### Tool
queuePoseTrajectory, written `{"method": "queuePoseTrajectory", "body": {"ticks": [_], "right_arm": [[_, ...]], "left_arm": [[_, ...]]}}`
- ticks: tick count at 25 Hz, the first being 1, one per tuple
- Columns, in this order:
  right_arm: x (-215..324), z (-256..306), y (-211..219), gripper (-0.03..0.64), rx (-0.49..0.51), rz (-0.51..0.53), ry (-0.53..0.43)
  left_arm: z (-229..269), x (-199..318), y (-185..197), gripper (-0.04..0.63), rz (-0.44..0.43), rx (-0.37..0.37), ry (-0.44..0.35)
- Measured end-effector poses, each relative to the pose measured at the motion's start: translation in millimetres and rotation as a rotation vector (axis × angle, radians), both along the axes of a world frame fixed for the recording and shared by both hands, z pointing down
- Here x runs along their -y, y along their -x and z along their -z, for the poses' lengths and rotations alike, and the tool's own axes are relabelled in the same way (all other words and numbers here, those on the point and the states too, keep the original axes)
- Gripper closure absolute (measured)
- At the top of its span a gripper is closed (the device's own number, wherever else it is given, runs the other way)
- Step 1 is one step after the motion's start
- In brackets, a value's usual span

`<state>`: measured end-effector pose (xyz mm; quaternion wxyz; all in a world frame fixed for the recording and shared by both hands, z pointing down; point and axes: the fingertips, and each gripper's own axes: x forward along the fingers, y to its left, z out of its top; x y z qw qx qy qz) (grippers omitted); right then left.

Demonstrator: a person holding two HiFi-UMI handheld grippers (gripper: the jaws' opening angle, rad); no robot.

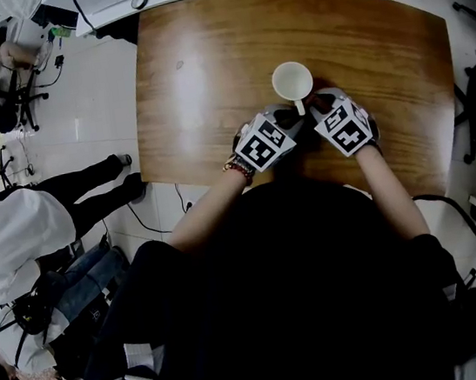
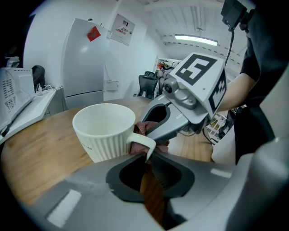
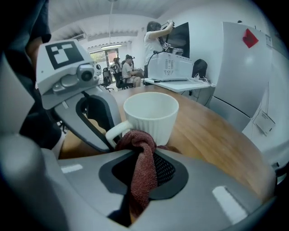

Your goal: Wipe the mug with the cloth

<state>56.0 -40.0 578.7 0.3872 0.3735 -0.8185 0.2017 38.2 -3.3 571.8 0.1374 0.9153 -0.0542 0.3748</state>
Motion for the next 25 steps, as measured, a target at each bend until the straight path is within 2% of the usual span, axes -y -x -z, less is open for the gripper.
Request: {"method": "queuePoseTrajectory", "body": {"ticks": [5,9,16,19,22,25], "right_arm": [[1,-15,-4,0.564,-0.012,-0.012,0.024],[-3,-7,-10,0.563,-0.021,-0.024,0.007],[-22,36,-72,0.558,-0.014,-0.171,-0.095],[-36,19,-92,0.549,-0.029,-0.213,-0.071],[-48,-12,-98,0.545,-0.092,-0.223,-0.018],[-50,-22,-98,0.54,-0.112,-0.236,-0.032]], "left_arm": [[0,-1,0,0.546,0.006,0.0,-0.005],[-1,-1,0,0.546,0.016,-0.011,-0.004],[-2,3,0,0.543,0.027,-0.039,-0.015],[-4,3,1,0.543,0.033,-0.032,-0.017],[-5,2,2,0.543,0.048,-0.035,0.0],[-6,0,5,0.545,0.053,-0.031,0.002]]}}
